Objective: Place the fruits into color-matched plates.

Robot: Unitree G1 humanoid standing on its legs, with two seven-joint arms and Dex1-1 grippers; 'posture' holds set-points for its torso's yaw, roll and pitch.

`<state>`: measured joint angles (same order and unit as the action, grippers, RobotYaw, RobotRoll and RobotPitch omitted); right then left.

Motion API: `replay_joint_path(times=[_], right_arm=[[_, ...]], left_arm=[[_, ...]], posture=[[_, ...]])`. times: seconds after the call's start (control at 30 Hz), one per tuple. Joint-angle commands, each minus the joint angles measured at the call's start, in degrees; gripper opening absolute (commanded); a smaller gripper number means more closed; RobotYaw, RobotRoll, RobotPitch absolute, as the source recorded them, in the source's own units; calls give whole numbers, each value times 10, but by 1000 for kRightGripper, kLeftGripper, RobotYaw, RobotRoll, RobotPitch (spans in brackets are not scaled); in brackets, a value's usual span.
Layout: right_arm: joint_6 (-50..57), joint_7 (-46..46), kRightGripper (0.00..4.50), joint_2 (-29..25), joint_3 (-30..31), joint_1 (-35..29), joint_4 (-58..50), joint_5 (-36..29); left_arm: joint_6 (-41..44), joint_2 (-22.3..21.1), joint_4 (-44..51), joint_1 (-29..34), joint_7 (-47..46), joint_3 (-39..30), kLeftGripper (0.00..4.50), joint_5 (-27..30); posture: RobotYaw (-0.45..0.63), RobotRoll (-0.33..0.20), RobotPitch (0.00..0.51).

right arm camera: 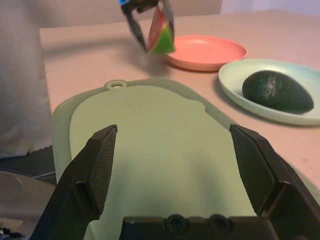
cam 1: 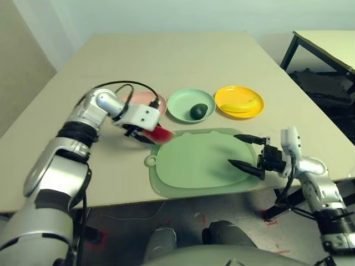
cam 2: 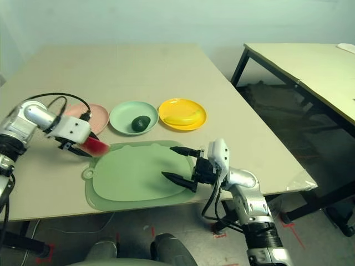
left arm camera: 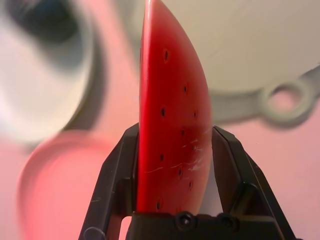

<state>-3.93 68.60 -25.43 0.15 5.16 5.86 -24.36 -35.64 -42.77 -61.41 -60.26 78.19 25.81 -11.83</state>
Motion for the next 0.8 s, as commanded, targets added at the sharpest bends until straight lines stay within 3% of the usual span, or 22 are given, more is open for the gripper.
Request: replay_joint_path(times=[0.03,0.3,0.8], right_arm=[[-1,-12,4500,1,5,-7,-18,4],[4,-42,4500,-1,-2,1,-22,1],[13,-51,4500,-11,4,-16,-46,0]], left_arm=[[11,4,-57,-25,-69,-2,2213,-46],[91,58,-135,-45,-215,10,2213,-125],[114,63,-153,-36,-278,7,2320,-178]], posture=[[-77,0,5],[-106,0,2],[-110,0,3]])
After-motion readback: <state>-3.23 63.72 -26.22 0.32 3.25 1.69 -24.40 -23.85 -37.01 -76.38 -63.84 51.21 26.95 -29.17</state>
